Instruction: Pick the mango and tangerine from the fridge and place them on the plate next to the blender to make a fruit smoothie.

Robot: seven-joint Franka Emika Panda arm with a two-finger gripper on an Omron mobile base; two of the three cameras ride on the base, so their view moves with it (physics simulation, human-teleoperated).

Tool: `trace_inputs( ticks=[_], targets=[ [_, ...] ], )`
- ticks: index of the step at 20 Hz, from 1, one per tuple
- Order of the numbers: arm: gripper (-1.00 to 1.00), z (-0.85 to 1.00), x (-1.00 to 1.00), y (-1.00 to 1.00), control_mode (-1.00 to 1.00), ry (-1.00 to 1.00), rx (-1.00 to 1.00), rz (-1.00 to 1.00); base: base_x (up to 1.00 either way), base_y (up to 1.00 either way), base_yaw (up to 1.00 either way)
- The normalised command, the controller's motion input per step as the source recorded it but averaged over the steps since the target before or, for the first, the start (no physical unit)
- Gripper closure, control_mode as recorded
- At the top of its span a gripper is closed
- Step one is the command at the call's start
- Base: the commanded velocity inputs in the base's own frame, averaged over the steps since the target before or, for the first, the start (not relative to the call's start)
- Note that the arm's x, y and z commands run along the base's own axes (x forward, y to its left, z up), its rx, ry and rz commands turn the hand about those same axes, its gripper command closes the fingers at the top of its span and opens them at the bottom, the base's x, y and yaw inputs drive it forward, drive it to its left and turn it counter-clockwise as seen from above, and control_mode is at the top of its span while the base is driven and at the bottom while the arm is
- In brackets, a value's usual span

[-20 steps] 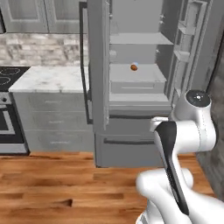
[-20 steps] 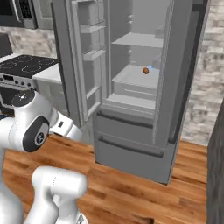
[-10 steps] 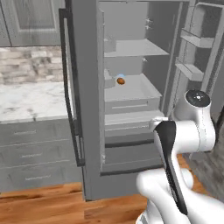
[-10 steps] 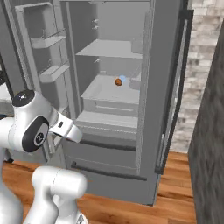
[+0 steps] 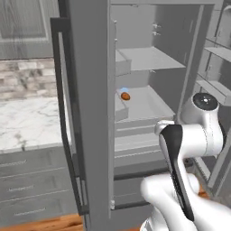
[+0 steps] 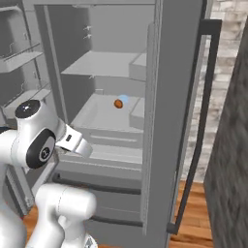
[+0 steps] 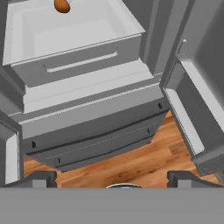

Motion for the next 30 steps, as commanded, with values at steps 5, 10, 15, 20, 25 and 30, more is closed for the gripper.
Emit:
trace_inputs(
  ticks=[5, 10, 15, 20, 25, 30],
  targets=[
    [-1.0, 0.0, 0.0, 0.0, 1.0, 0.0, 0.0, 0.0, 0.42, 0.0, 0.0],
    [-1.0, 0.0, 0.0, 0.0, 1.0, 0.0, 0.0, 0.0, 0.57, -0.01, 0.02],
    [-1.0, 0.0, 0.0, 0.0, 1.0, 0.0, 0.0, 0.0, 0.53, -0.07, 0.03],
    [-1.0, 0.0, 0.0, 0.0, -1.0, 0.0, 0.0, 0.0, 0.22, 0.0, 0.0],
    [-1.0, -0.08, 0.46, -0.01, -1.0, 0.0, 0.0, 0.0, 0.0, 0.0, 0.0],
    [-1.0, 0.0, 0.85, -0.01, -1.0, 0.0, 0.0, 0.0, 0.0, 0.0, 0.0]
  ],
)
